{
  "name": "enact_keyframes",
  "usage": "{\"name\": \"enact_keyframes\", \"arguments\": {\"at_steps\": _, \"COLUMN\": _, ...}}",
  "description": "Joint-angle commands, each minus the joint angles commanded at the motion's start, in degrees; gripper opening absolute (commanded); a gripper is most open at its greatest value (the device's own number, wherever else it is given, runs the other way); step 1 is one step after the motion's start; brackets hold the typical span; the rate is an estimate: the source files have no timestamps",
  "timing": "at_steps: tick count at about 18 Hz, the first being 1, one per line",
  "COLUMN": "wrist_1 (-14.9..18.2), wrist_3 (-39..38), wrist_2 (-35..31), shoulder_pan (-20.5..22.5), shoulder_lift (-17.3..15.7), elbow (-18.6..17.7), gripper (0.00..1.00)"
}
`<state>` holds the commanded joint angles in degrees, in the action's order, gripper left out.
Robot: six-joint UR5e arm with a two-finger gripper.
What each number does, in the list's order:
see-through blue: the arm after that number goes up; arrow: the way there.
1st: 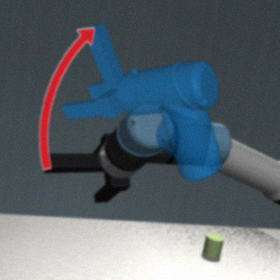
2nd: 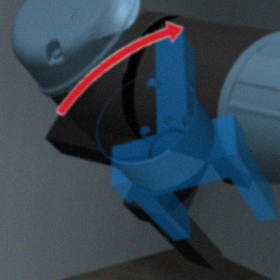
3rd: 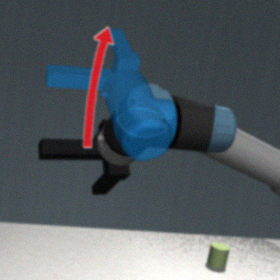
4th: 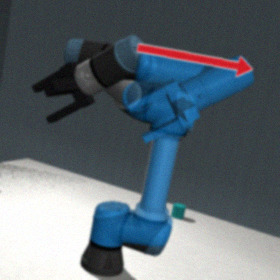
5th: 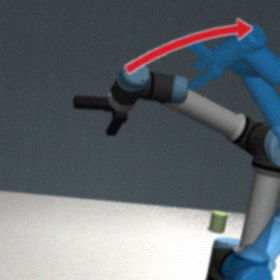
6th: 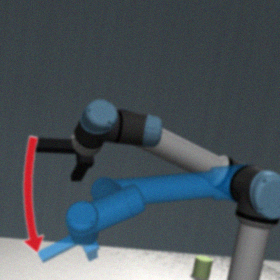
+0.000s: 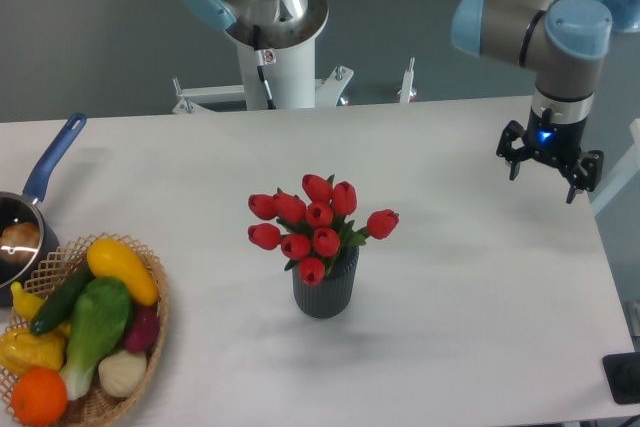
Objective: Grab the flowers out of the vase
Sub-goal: 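Move the open gripper toward the red tulip stems above the vase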
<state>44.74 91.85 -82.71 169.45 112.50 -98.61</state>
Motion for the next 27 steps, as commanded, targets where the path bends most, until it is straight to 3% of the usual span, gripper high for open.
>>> {"name": "enact_keyframes", "arguments": {"at_steps": 7, "wrist_1": 0.44, "wrist_3": -1.49, "wrist_2": -0.35, "shoulder_pan": -0.26, "shoulder_lift": -1.31, "elbow": -0.17, "gripper": 1.0}}
{"name": "enact_keyframes", "arguments": {"at_steps": 10, "wrist_1": 0.0, "wrist_3": -1.76, "wrist_2": 0.96, "shoulder_pan": 0.61, "shoulder_lift": -1.93, "elbow": -2.45, "gripper": 1.0}}
{"name": "enact_keyframes", "arguments": {"at_steps": 14, "wrist_1": -0.09, "wrist_3": -1.32, "wrist_2": 4.65, "shoulder_pan": 0.18, "shoulder_lift": -7.46, "elbow": -7.46, "gripper": 1.0}}
{"name": "enact_keyframes", "arguments": {"at_steps": 15, "wrist_1": -0.09, "wrist_3": -1.23, "wrist_2": 7.79, "shoulder_pan": -0.35, "shoulder_lift": -7.73, "elbow": -8.25, "gripper": 1.0}}
{"name": "enact_keyframes", "arguments": {"at_steps": 18, "wrist_1": 0.0, "wrist_3": -3.15, "wrist_2": 25.69, "shoulder_pan": -3.07, "shoulder_lift": -9.13, "elbow": -11.15, "gripper": 1.0}}
{"name": "enact_keyframes", "arguments": {"at_steps": 20, "wrist_1": 0.0, "wrist_3": -5.09, "wrist_2": 32.76, "shoulder_pan": -3.51, "shoulder_lift": -10.19, "elbow": -13.0, "gripper": 1.0}}
{"name": "enact_keyframes", "arguments": {"at_steps": 27, "wrist_1": 0.0, "wrist_3": -14.4, "wrist_2": 35.33, "shoulder_pan": -6.24, "shoulder_lift": -16.34, "elbow": -13.01, "gripper": 1.0}}
